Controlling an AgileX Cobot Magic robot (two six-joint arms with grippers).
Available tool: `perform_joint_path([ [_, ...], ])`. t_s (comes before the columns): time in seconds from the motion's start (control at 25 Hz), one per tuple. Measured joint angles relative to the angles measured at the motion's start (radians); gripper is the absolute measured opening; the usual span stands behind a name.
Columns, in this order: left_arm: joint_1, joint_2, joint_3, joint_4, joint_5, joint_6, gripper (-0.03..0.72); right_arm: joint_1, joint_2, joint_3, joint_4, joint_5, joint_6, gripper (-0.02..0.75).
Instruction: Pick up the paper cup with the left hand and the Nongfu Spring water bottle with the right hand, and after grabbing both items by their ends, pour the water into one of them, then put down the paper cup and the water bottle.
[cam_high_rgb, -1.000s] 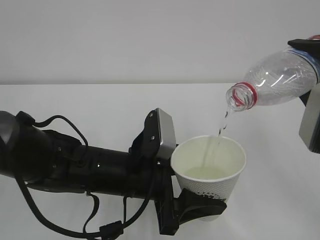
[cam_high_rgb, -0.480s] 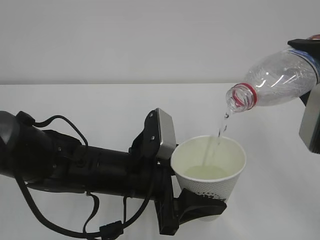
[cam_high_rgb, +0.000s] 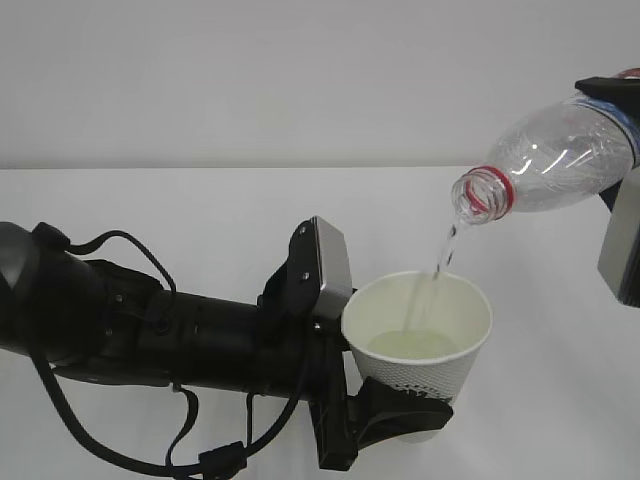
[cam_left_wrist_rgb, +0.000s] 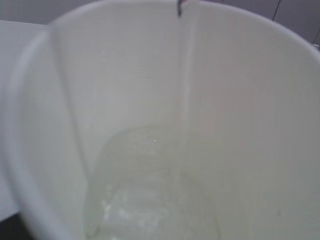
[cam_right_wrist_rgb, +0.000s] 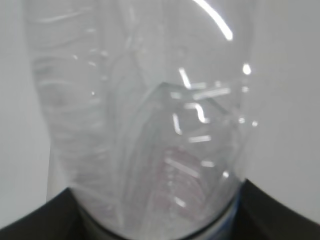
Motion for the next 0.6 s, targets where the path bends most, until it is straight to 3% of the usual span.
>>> perform_joint_path([
  [0.6, 0.000, 0.000, 0.000, 0.000, 0.002, 0.000, 0.545, 0.000, 0.000, 0.000, 0.000, -0.005, -0.014, 0.426],
])
